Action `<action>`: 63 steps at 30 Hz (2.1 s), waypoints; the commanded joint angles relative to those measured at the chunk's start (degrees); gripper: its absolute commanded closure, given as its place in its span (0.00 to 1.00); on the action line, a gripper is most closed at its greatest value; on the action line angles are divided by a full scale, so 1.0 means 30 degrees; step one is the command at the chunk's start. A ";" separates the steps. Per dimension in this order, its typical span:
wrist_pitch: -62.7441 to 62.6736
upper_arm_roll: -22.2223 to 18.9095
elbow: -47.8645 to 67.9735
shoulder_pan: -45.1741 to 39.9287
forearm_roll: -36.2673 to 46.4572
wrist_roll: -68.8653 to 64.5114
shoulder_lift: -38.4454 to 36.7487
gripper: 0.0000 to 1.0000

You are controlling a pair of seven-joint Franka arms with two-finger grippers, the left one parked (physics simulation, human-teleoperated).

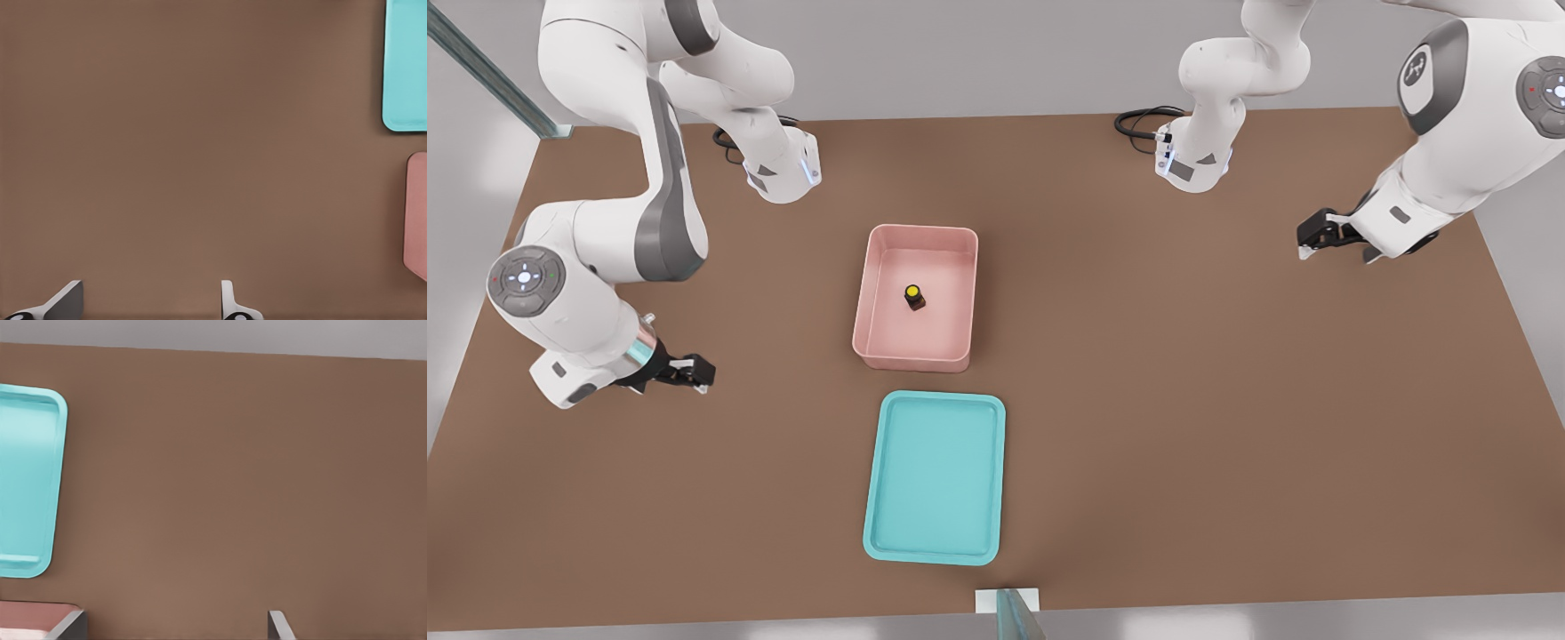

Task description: The left arm remains still, and the right arm places the button from the box into the tray

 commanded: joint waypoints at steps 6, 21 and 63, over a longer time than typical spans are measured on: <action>0.4763 0.2859 -0.6181 0.3644 0.0428 -0.1772 -0.0351 0.00; 1.1796 0.5350 -1.4091 0.6046 -0.0305 0.2125 -0.0703 0.00; 0.9160 0.6112 -1.3537 0.5080 -0.1333 0.1043 -0.0996 0.49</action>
